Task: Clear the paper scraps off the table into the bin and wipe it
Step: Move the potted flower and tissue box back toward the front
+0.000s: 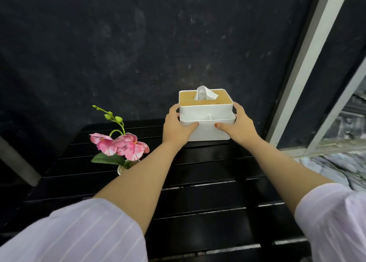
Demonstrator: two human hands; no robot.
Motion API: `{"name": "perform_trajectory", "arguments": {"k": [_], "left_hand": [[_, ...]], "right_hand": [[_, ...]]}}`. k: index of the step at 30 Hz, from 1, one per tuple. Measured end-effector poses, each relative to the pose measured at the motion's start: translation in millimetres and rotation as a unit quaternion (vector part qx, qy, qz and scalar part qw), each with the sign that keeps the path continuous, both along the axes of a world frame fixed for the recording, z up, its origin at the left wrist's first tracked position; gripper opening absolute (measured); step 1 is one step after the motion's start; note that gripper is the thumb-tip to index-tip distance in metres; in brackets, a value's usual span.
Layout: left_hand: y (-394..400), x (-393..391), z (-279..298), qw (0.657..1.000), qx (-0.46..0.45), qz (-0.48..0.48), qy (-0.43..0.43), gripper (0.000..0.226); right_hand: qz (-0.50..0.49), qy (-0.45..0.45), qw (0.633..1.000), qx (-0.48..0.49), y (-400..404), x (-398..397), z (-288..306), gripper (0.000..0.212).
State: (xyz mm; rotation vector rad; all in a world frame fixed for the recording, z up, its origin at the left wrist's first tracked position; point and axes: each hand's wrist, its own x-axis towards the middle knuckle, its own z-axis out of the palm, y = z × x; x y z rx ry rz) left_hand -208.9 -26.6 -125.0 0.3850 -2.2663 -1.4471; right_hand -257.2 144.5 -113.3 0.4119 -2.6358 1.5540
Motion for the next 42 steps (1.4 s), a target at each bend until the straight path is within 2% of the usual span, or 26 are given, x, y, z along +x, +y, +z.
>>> {"name": "perform_trajectory", "arguments": {"k": [6,17,29,38,42], "left_hand": [[7,21,3,1.000,0.022,-0.010,0.005,0.075],[21,105,11,0.997,0.055,-0.048,0.005,0.075],[25,191,19,0.993,0.073,-0.089,-0.015,0.073],[27,233,28,0.992,0.069,-0.100,-0.035,0.072],[23,237,33,0.991,0.054,-0.112,-0.057,0.074]], "right_hand": [[-0.026,-0.006,1.000,-0.006,8,25,4,0.080],[-0.048,-0.042,0.998,-0.015,21,120,22,0.082],[-0.050,-0.018,0.998,-0.039,29,217,26,0.069],[-0.074,-0.039,0.996,-0.014,30,256,29,0.079],[-0.061,-0.040,0.997,-0.008,33,264,34,0.076]]}}
